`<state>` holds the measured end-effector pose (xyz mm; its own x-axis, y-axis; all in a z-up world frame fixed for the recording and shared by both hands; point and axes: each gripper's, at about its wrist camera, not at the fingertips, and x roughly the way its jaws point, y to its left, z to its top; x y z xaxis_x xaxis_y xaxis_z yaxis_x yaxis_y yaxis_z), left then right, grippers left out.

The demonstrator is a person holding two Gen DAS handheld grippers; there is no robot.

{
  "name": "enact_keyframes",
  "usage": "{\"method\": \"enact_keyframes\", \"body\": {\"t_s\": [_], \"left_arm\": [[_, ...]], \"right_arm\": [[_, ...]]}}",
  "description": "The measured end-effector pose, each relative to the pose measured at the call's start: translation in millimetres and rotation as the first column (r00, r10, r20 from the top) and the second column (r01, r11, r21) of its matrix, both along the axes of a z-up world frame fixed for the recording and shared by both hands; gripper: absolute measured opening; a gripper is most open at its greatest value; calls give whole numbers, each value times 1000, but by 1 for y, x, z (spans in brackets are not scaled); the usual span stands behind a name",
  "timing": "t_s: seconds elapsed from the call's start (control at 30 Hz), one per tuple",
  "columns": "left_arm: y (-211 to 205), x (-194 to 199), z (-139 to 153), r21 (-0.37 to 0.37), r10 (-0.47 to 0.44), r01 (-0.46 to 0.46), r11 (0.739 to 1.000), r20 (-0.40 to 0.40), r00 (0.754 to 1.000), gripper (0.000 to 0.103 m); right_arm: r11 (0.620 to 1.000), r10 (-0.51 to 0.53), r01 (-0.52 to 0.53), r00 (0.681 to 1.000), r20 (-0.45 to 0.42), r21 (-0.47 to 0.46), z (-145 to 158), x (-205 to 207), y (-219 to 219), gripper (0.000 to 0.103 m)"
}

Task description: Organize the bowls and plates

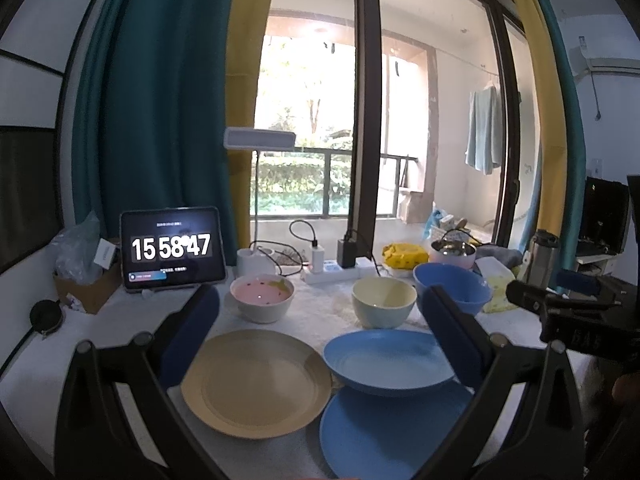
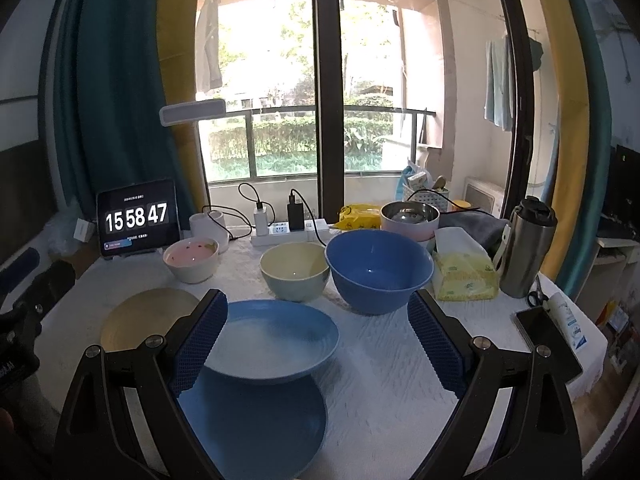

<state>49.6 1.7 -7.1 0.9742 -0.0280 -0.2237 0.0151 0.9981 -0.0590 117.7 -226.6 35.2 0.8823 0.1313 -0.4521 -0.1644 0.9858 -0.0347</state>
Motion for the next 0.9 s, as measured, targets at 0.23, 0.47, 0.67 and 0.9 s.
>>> {"method": "enact_keyframes", "body": {"t_s": [0.23,0.47,0.67,0.9], "left_arm": [[-4,28,-11,-8,-1,0,1000,-76,997,102],[-11,64,-31,-14,4,-7,1000,-183,983,101],[-17,94,-53,-12,12,-16,1000,-278,961,101],[-24,119,-73,2,12,-12,1000,-352,936,99]], "right_arm": [[1000,-7,7,999,-36,8,-9,22,-6,94],[1000,-10,12,995,-99,22,-30,53,-17,94],[1000,2,3,988,-155,27,-50,79,-20,92],[999,11,-2,974,-227,40,-76,102,-23,85]]}}
